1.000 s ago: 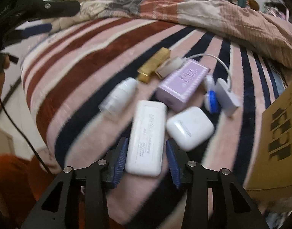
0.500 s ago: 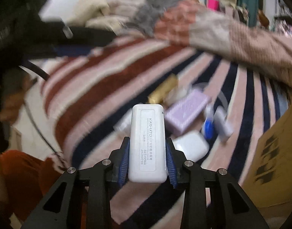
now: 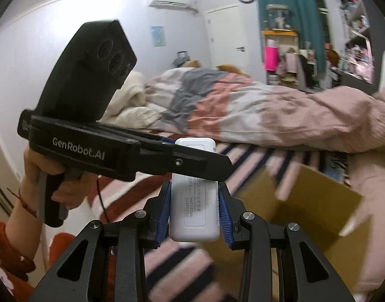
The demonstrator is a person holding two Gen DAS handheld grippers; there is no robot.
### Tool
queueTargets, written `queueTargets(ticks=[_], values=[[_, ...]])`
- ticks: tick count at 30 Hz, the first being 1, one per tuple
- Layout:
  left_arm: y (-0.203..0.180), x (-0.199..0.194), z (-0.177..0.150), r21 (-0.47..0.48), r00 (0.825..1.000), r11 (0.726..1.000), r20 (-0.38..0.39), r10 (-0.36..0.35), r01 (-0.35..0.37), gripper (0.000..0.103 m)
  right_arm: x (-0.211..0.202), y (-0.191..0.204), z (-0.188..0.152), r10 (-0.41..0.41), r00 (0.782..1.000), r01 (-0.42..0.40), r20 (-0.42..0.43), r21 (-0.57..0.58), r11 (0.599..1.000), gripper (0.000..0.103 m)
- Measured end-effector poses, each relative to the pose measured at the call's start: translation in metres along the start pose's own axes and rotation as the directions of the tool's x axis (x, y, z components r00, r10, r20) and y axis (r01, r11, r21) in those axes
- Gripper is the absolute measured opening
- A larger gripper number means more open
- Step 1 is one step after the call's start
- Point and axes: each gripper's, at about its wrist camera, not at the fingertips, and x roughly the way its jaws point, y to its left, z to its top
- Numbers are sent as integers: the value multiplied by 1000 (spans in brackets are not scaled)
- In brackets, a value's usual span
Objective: Organize rigid objects
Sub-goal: 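Carry the white box into the cardboard box and open the right tool, then grasp the small white bottle with the right tool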
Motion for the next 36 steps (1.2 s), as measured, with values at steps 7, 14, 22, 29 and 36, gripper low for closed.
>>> queueTargets(ticks=[7,14,22,29,36], values=[[-10,78,20,-1,987,1000,-162,-9,9,35,0,-70,-11,-46,982,71,-182,131,989,31],[-6,72,14,11,984,996,-150,94,-93,68,21,-81,-24,-140,933,183,-331,102,978,32],[51,-61,-31,-102,930,929,66,362,-355,84,13,-23,2,-67,986,71,-150,19,997,53],[128,-116,-116,-246,821,804,51,569,-542,84,83,71,6,225,956,-240,-185,-61,969,55],[175,-104,-170,-370,812,751,-15,584,-547,84,186,99,-56,282,882,-272,-379,79,959,55]])
